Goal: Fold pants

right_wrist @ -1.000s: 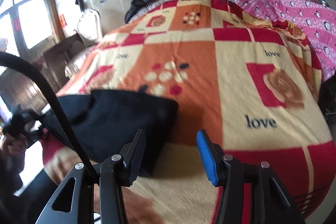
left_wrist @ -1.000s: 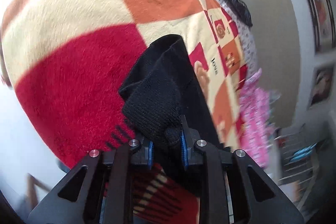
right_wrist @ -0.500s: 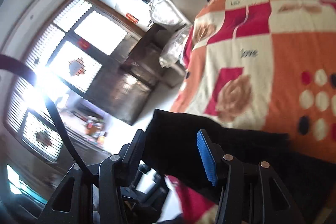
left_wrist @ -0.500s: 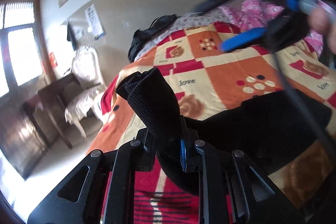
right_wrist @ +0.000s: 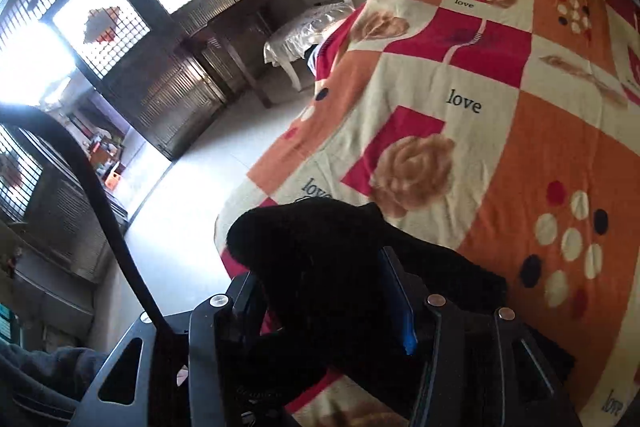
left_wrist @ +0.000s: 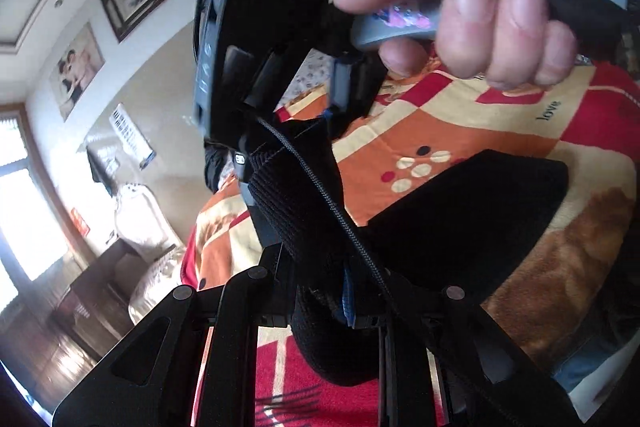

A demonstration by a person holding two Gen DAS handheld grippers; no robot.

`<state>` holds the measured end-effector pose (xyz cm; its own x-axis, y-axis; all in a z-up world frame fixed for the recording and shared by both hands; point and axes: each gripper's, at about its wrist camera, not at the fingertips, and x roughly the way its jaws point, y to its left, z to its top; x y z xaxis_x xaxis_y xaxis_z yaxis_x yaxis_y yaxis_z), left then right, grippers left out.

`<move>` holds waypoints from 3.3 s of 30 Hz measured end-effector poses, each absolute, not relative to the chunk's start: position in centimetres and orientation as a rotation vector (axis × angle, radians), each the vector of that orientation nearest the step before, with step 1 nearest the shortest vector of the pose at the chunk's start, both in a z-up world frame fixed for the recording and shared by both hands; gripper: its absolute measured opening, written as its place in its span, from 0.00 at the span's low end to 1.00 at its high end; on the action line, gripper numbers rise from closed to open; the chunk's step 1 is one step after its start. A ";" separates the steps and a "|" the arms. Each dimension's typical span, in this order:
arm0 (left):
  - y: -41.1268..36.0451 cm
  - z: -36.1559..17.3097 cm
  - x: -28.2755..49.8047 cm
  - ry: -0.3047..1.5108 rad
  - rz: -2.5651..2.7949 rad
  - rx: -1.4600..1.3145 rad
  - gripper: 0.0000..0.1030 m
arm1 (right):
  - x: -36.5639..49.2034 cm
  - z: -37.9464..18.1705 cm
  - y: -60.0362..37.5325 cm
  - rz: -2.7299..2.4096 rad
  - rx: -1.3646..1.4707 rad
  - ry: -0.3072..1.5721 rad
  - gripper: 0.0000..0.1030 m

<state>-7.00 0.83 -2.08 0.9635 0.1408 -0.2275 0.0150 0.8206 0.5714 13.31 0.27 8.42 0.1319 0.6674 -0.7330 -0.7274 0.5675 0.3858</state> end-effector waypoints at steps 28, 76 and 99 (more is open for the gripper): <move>-7.8 0.5 -5.4 0.706 -0.496 0.331 0.30 | 20.1 -2.5 -19.7 0.722 0.462 1.123 0.27; 5.8 -3.0 3.9 0.920 -0.335 -0.430 0.45 | 13.9 -2.9 -13.1 0.623 0.025 0.855 0.35; 2.1 2.2 -2.9 0.903 0.061 -0.007 0.46 | -2.4 2.7 -17.8 0.407 0.044 0.845 0.38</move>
